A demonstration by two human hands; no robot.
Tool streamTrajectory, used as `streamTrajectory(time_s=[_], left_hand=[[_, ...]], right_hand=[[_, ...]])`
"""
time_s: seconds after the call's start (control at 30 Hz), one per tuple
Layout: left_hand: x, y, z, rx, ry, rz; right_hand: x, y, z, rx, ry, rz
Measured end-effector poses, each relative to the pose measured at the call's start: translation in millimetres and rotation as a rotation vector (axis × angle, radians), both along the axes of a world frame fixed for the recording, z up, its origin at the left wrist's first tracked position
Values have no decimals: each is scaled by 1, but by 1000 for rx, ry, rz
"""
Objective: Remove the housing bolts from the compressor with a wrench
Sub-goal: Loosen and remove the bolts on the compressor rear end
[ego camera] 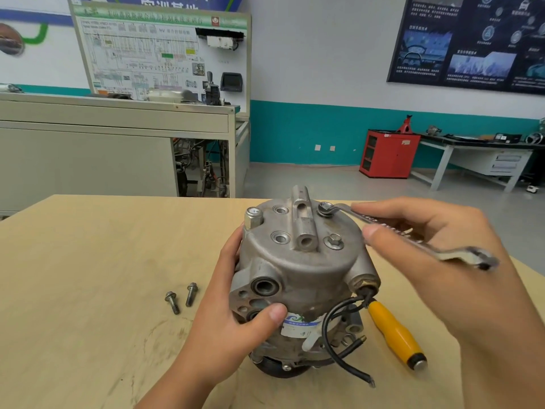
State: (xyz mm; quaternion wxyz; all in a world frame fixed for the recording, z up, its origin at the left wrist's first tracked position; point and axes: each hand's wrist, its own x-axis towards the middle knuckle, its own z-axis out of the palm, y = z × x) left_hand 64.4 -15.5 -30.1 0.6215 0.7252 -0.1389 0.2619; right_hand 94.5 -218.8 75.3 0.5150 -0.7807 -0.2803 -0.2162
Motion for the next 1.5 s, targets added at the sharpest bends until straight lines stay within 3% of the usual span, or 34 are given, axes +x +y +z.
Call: streamTrajectory(time_s=[0.2,0.3,0.37,0.47,0.6,0.77,0.87,1.0,1.17,1.3,1.4,1.5], left_hand=[[0,1,0,-14,9,-18],[1,2,-1,-12,10,-22],[1,2,-2,-9,10,-20],[1,3,-2,-4,19,-9],[1,4,-2,1,6,-21],[2,2,-1,4,-13,-28],[1,3,-1,5,-7,-25],[1,2,0,5,-14,-28],[1,2,1,4,-8,-37],[0,1,2,2,-12,-34],[0,0,3,-4,-13,-32],[-1,0,3,-1,-6,-20]], right_hand=[[42,-2,-19,673,593,461],[56,12,-15,876,776,513],[65,24,-9,874,787,407],[76,44,0,716,815,313],[83,60,16,448,920,430],[88,64,24,247,836,464],[90,63,24,365,794,454],[92,56,30,761,914,518],[73,38,28,776,733,339],[46,30,21,789,363,287],[28,26,10,551,9,71],[17,24,3,323,-159,-67]])
